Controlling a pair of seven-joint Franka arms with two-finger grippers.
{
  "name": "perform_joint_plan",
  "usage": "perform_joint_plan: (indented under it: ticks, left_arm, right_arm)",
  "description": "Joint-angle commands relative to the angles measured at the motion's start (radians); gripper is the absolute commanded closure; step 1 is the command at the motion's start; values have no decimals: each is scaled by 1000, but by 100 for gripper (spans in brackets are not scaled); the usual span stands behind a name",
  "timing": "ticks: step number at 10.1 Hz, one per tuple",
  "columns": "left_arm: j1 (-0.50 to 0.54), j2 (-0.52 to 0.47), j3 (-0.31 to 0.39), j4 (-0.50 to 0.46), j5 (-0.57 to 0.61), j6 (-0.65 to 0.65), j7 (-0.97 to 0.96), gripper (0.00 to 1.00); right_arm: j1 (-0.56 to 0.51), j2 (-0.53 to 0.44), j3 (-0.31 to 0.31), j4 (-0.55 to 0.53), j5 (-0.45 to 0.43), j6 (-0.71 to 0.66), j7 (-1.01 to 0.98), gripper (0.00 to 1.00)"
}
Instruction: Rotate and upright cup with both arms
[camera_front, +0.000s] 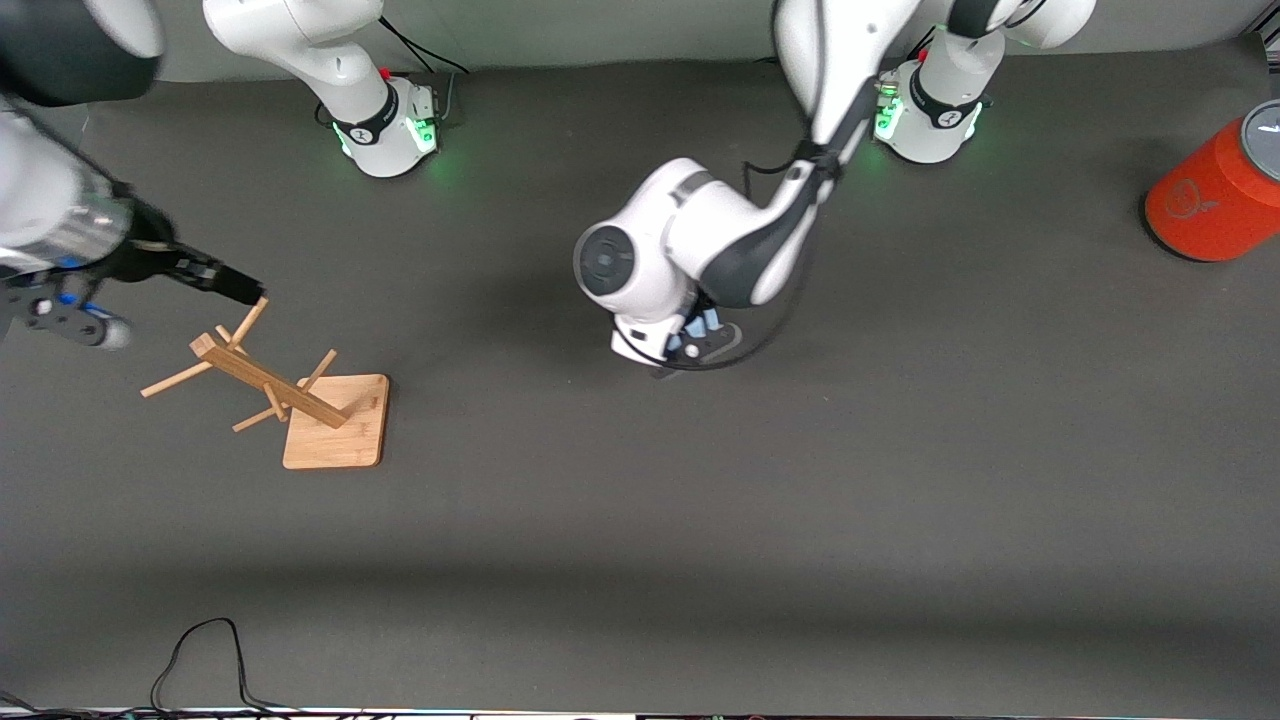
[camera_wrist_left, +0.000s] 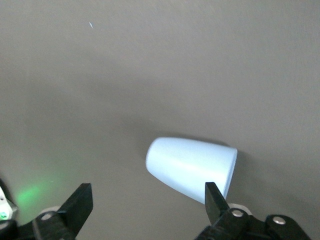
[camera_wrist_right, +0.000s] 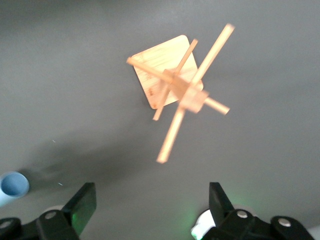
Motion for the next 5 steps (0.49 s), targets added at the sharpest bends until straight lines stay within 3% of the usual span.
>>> perform_joint_plan:
  ticks: [1,5]
  left_arm:
    - [-58,86,20,116,33,-20,-48,0]
    - [-127,180,18,140,97,-22,-73,2]
  right_arm:
    - [-91,-22,20,-28,13,40,-222,0]
    - [-106,-22,14,-53,13,98,-327,0]
